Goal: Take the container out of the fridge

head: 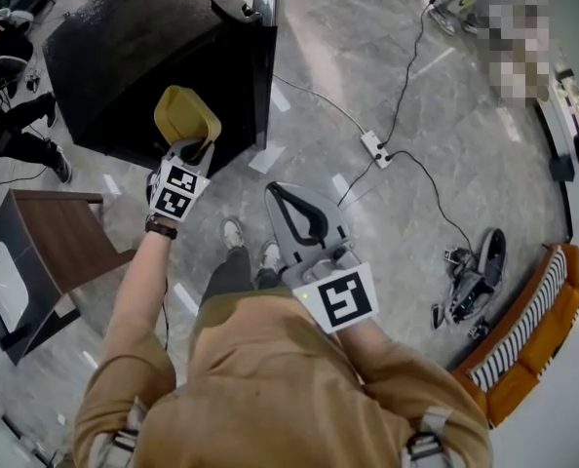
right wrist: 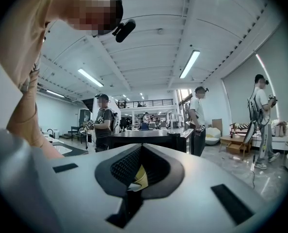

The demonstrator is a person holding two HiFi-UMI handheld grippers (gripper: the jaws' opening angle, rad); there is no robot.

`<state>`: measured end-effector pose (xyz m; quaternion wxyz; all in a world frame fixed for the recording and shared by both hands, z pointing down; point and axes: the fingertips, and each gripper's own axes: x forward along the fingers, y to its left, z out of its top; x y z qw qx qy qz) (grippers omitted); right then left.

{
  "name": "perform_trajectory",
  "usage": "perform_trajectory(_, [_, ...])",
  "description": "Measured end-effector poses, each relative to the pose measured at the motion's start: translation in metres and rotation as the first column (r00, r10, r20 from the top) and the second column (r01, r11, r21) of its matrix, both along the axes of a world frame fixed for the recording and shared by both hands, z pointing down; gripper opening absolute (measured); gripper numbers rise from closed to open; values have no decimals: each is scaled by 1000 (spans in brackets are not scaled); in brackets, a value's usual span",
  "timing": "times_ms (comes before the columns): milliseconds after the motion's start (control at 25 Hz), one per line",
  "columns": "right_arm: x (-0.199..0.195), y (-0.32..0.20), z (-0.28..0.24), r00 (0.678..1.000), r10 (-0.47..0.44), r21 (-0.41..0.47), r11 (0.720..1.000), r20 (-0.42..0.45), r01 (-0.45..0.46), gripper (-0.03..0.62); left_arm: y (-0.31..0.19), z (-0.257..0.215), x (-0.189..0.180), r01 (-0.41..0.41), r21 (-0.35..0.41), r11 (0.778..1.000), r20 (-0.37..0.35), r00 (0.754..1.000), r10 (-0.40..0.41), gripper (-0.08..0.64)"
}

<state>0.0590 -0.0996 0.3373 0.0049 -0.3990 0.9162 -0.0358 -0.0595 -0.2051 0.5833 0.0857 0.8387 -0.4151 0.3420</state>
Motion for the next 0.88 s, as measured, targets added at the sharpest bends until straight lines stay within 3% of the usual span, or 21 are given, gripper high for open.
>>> perform_trajectory(480, [7,10,-6,1000,7,27,1000,8,-7,0,29,-53,-2,77,87,993,-139,988,-65,14])
perform_trajectory(880, [11,12,-17,1000,3,58,998,21,-5,0,53,-84,2,123,105,987,-255,963,-93,14])
